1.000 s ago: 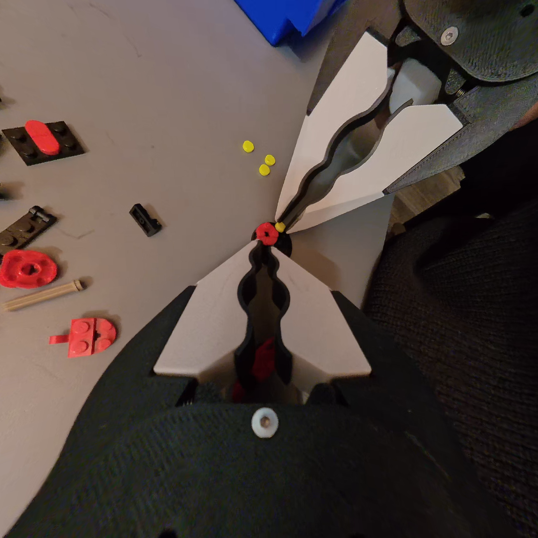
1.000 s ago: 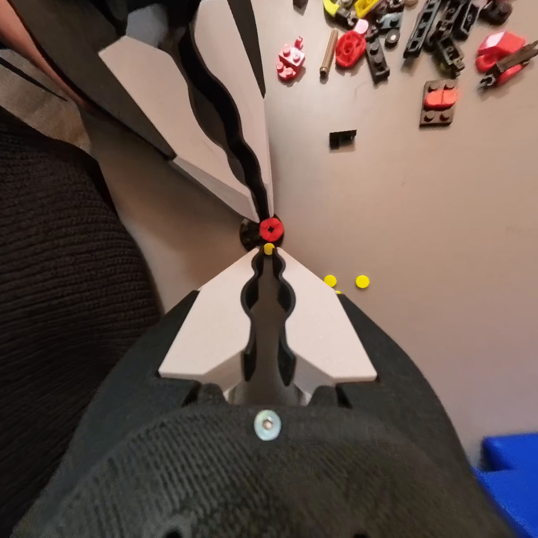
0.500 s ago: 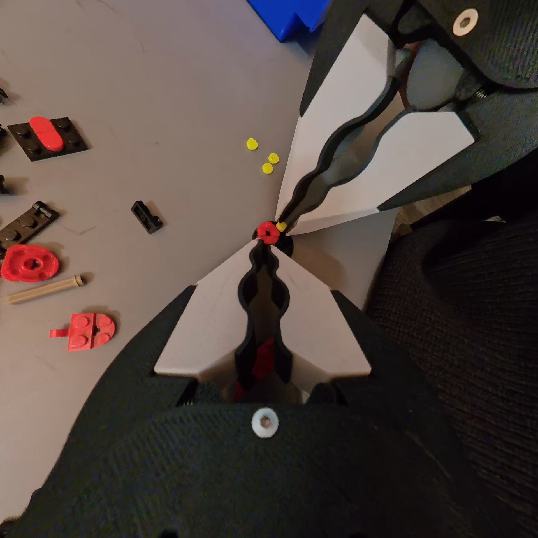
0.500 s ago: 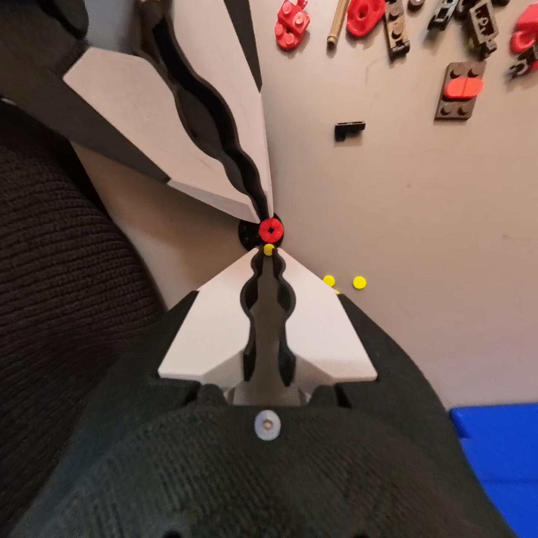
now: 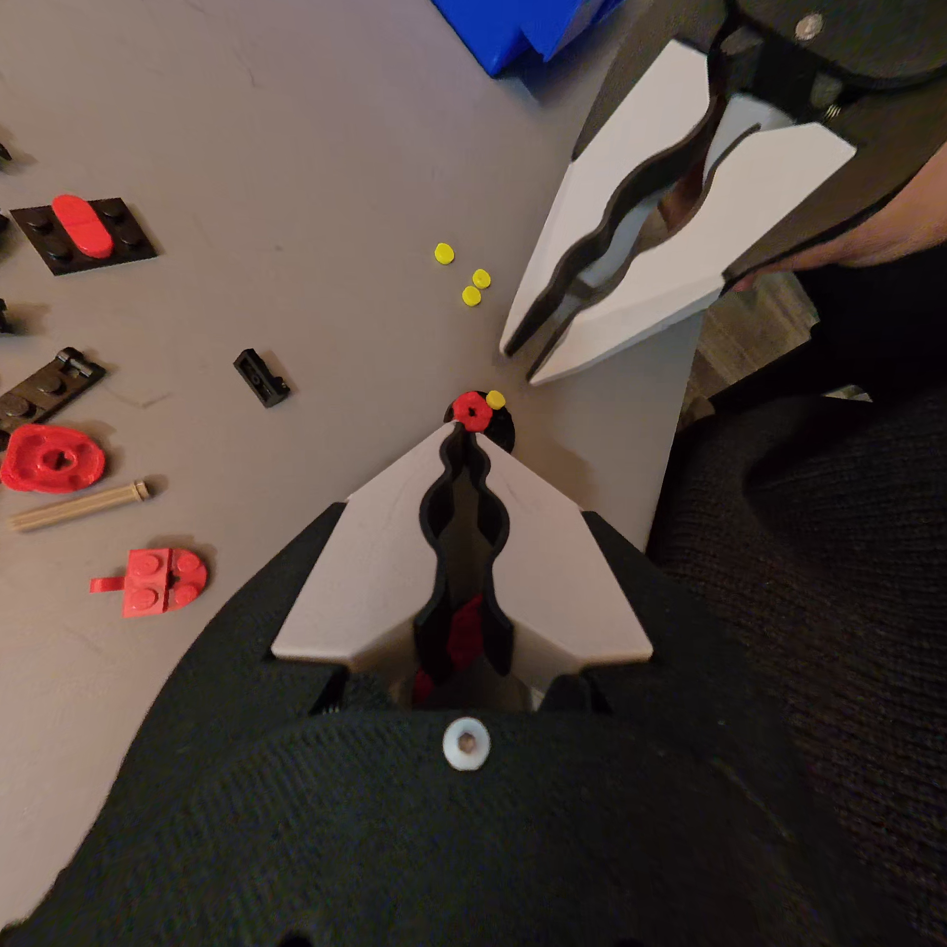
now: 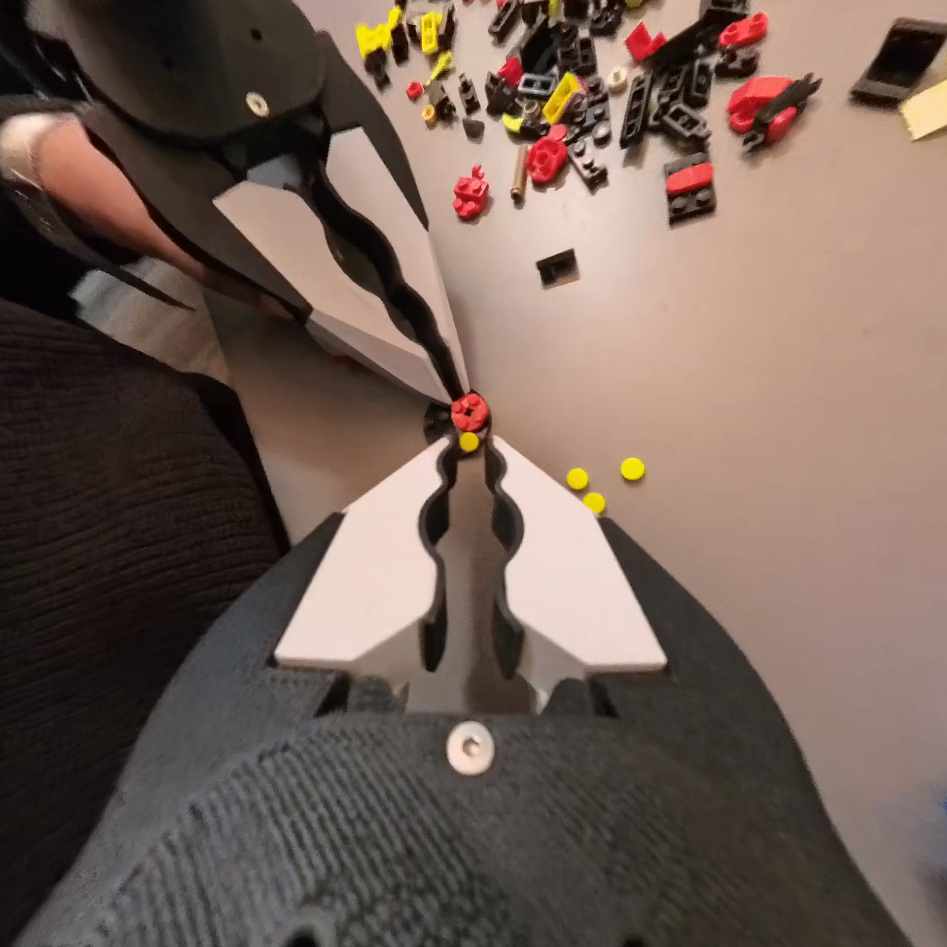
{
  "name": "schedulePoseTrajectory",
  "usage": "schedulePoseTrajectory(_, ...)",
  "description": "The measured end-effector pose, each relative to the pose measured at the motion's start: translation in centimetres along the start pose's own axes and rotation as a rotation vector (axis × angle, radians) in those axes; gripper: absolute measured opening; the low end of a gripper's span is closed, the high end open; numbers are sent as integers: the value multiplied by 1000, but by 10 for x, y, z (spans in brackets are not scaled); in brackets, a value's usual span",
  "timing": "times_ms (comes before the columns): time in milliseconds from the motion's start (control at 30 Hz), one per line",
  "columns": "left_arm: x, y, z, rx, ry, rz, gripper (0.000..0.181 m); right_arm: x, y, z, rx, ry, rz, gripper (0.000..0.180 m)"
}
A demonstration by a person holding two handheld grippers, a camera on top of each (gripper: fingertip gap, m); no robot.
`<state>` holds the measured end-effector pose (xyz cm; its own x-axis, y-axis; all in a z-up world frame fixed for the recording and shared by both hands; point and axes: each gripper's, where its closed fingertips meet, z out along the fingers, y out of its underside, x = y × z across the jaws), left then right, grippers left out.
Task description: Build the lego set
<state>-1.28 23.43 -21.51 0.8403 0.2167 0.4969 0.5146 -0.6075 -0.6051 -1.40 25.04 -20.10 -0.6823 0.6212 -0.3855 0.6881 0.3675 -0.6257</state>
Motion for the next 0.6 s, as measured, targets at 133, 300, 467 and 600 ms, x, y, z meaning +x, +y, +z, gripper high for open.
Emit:
schedulePoseTrajectory(133,0,0,0,0,-2,-4,0,-1,5,7,-67,86,-177,0)
schedulePoseTrajectory(300,0,0,1,4,0,-17,0,0,6,11,-106,171,-284,0)
schedulePoseTrajectory(467,0,0,1,6,3,-21,0,-4,6,13,-109,132,-251,0)
schedulePoseTrajectory(600,0,0,1,7,4,-25,0,-5,6,13,-135,150,-263,0)
